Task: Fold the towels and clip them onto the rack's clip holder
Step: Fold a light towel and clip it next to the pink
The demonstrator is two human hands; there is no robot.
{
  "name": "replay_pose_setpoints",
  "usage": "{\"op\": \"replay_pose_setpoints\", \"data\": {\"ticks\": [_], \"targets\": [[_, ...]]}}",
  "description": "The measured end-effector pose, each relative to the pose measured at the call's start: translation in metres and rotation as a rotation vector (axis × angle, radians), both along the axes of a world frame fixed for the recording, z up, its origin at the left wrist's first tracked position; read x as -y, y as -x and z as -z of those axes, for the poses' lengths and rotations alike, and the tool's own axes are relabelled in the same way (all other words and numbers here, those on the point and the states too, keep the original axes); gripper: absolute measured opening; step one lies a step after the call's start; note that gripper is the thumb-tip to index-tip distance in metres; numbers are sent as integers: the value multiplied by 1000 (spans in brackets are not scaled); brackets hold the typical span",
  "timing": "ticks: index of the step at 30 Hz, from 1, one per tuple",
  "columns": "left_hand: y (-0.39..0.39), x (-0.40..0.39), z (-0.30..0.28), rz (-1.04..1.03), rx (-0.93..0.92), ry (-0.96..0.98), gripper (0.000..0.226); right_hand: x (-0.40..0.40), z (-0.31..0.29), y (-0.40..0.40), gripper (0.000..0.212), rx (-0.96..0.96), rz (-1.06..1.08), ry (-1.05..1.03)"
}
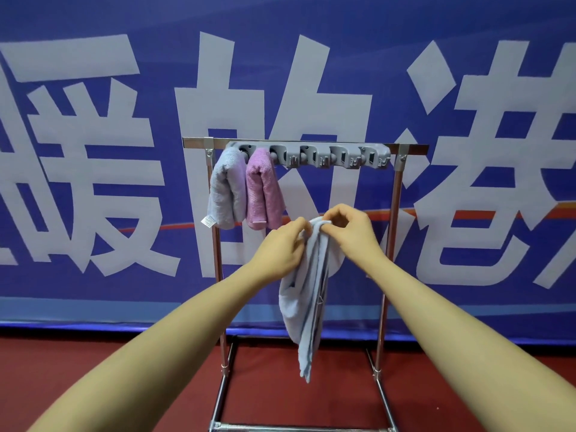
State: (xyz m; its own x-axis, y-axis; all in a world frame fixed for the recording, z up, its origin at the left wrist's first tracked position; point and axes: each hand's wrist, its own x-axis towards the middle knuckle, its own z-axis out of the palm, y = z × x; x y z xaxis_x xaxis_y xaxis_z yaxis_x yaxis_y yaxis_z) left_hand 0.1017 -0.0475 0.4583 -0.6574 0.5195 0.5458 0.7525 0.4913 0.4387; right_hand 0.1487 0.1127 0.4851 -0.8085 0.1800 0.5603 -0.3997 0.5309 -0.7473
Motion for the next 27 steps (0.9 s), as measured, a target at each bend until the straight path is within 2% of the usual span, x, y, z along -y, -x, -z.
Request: {"op": "replay_pose_setpoints", "data": {"ticks": [3,7,9,12,14,18,23,27], "targets": [[4,7,6,0,-61,49,21,-2,-9,1,5,-61,52,45],[5,11,5,-47,-94,222,53,-7,-19,7,7,-102,100,132],[6,9,8,-61,-100,321,51,-9,-23,10,9,-128,125,168],[8,5,16,-125,-138,436,35,-13,-30,11,14,-156,150,206],[9,4,18,-175,-173,404,31,-18,-32,10,11,-153,166,194],[16,11,3,-268,-233,312,35,-36,-23,8,6,-108,223,103],[25,18,-23,-323,-359,393,39,-55,-4,11,21,-13,259,-7],[28,22,-41,-343,-418,412,38,-56,0,14,9,46,277,-58]]}}
